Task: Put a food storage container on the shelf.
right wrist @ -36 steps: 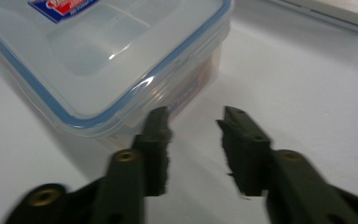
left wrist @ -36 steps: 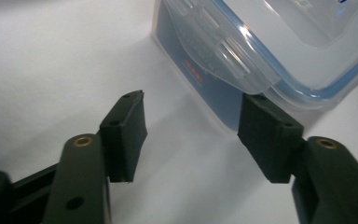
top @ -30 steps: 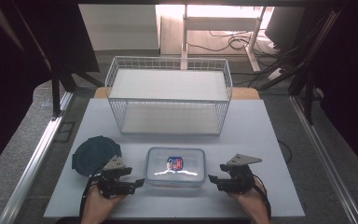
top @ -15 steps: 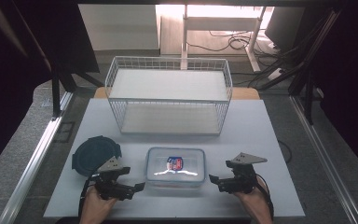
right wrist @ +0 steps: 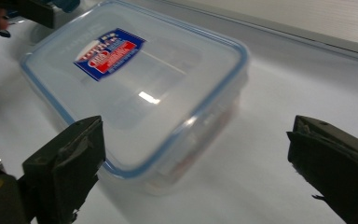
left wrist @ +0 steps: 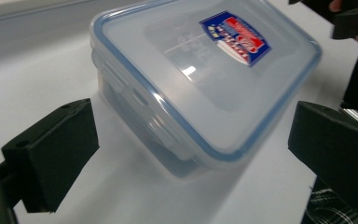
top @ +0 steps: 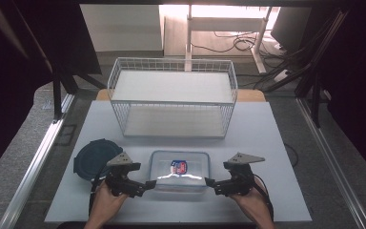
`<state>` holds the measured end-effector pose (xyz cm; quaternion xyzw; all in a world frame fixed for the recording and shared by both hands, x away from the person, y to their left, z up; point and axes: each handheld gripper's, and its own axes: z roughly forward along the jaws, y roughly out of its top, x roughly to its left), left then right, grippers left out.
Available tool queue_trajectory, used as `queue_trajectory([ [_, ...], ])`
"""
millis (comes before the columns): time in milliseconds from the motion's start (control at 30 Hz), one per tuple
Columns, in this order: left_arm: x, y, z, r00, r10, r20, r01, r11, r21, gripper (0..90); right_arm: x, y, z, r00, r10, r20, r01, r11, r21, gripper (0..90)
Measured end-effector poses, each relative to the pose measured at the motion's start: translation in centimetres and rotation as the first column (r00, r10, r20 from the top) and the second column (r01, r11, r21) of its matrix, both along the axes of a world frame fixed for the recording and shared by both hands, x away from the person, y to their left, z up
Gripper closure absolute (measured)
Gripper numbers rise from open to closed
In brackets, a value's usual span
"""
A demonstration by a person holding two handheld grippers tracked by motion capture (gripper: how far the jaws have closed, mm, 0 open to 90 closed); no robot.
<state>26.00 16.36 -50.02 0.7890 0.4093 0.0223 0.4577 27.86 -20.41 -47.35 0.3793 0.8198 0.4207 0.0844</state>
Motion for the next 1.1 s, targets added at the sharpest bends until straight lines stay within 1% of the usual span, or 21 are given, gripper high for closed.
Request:
queue_trajectory([
  [167, 1.2, -0.8, -0.1, 0.9993, 0.001, -0.037, -0.001, 0.9999, 0.014, 0.4, 0.6, 1.2, -0.2, 0.9985, 0.027, -0.048, -0.028, 0.999, -0.023, 2.0],
  [200, 1.5, -1.0, -0.2, 0.9986, -0.003, -0.052, 0.004, 0.9998, 0.021, 0.3, 1.0, 1.7, -0.5, 0.9965, 0.036, -0.076, -0.037, 0.999, -0.021, 2.0],
  [233, 1.8, -1.3, -0.2, 0.9976, -0.006, -0.069, 0.008, 0.9995, 0.030, 0.3, 1.0, 1.7, -0.5, 0.9965, 0.036, -0.076, -0.037, 0.999, -0.021, 2.0],
  [267, 2.3, -1.7, -0.4, 0.9955, -0.005, -0.094, 0.010, 0.9987, 0.049, 0.1, 1.5, 2.1, -0.9, 0.9927, 0.044, -0.112, -0.047, 0.999, -0.018, 1.9],
  [300, 2.3, -1.7, -0.4, 0.9955, -0.005, -0.094, 0.010, 0.9987, 0.049, 0.0, 1.5, 2.1, -0.9, 0.9927, 0.044, -0.112, -0.047, 0.999, -0.018, 1.9],
  [333, 2.9, -1.9, -0.6, 0.9917, -0.013, -0.128, 0.018, 0.9991, 0.039, 0.0, 2.1, 2.3, -1.3, 0.9881, 0.051, -0.145, -0.054, 0.999, -0.010, 1.9],
  [367, 2.9, -1.9, -0.6, 0.9917, -0.013, -0.128, 0.018, 0.9991, 0.039, 0.0, 2.1, 2.3, -1.3, 0.9881, 0.051, -0.145, -0.054, 0.999, -0.010, 1.9],
  [400, 3.1, -2.0, -0.8, 0.9889, -0.020, -0.147, 0.024, 0.9994, 0.024, 0.0, 2.3, 2.4, -1.5, 0.9843, 0.054, -0.168, -0.055, 0.998, -0.004, 1.7],
  [433, 3.6, -2.2, -1.2, 0.9819, -0.032, -0.187, 0.030, 0.9995, -0.011, 0.0, 2.9, 2.5, -1.9, 0.9732, 0.070, -0.219, -0.066, 0.997, 0.026, 1.5],
  [467, 3.8, -2.3, -1.4, 0.9774, -0.042, -0.207, 0.037, 0.9989, -0.031, 0.0, 3.1, 2.5, -2.1, 0.9683, 0.074, -0.239, -0.066, 0.997, 0.043, 1.5],
  [500, 3.8, -2.3, -1.4, 0.9774, -0.042, -0.207, 0.037, 0.9989, -0.031, 0.0, 3.1, 2.5, -2.1, 0.9683, 0.074, -0.239, -0.066, 0.997, 0.043, 1.5],
  [533, 4.1, -2.4, -1.5, 0.9741, -0.037, -0.223, 0.028, 0.9987, -0.043, 0.0, 3.6, 2.5, -2.3, 0.9582, 0.088, -0.272, -0.071, 0.995, 0.070, 2.5],
  [567, 4.3, -2.3, -1.6, 0.9710, -0.037, -0.236, 0.025, 0.9982, -0.055, 0.0, 3.6, 2.5, -2.3, 0.9582, 0.088, -0.272, -0.071, 0.995, 0.070, 2.5],
  [600, 4.5, -2.3, -1.6, 0.9676, -0.043, -0.249, 0.029, 0.9977, -0.062, 0.0, 4.0, 2.6, -2.6, 0.9487, 0.092, -0.302, -0.067, 0.994, 0.091, 1.5],
  [667, 4.4, -2.3, -1.6, 0.9606, -0.044, -0.274, 0.029, 0.9979, -0.058, 0.0, 4.2, 2.5, -2.6, 0.9456, 0.087, -0.313, -0.059, 0.993, 0.099, 3.0],
  [767, 4.3, -2.2, -1.6, 0.9554, -0.055, -0.290, 0.041, 0.9976, -0.056, 0.0, 4.1, 2.4, -2.3, 0.9460, 0.086, -0.313, -0.061, 0.994, 0.089, 7.8],
  [933, 3.1, -1.1, -1.2, 0.9658, -0.051, -0.254, 0.031, 0.9961, -0.082, 12.8, 3.4, 1.8, -1.7, 0.9445, 0.088, -0.317, -0.065, 0.995, 0.081, 16.5],
  [967, 2.8, -1.0, -1.1, 0.9686, -0.059, -0.242, 0.041, 0.9958, -0.082, 17.8, 3.1, 1.2, -1.3, 0.9442, 0.068, -0.322, -0.037, 0.994, 0.102, 27.1],
  [1000, 2.2, -0.3, -0.7, 0.9727, -0.044, -0.228, 0.022, 0.9946, -0.102, 23.1, 2.9, 0.9, -1.1, 0.9471, 0.067, -0.314, -0.032, 0.993, 0.116, 32.4],
  [1033, 2.2, -0.3, -0.7, 0.9727, -0.044, -0.228, 0.022, 0.9946, -0.102, 28.0, 2.9, 0.9, -1.1, 0.9471, 0.067, -0.314, -0.032, 0.993, 0.116, 32.4],
  [1100, 1.6, 0.3, -0.6, 0.9758, -0.045, -0.214, 0.018, 0.9914, -0.130, 32.2, 2.3, 0.3, -0.6, 0.9516, 0.065, -0.300, -0.026, 0.991, 0.134, 40.2],
])
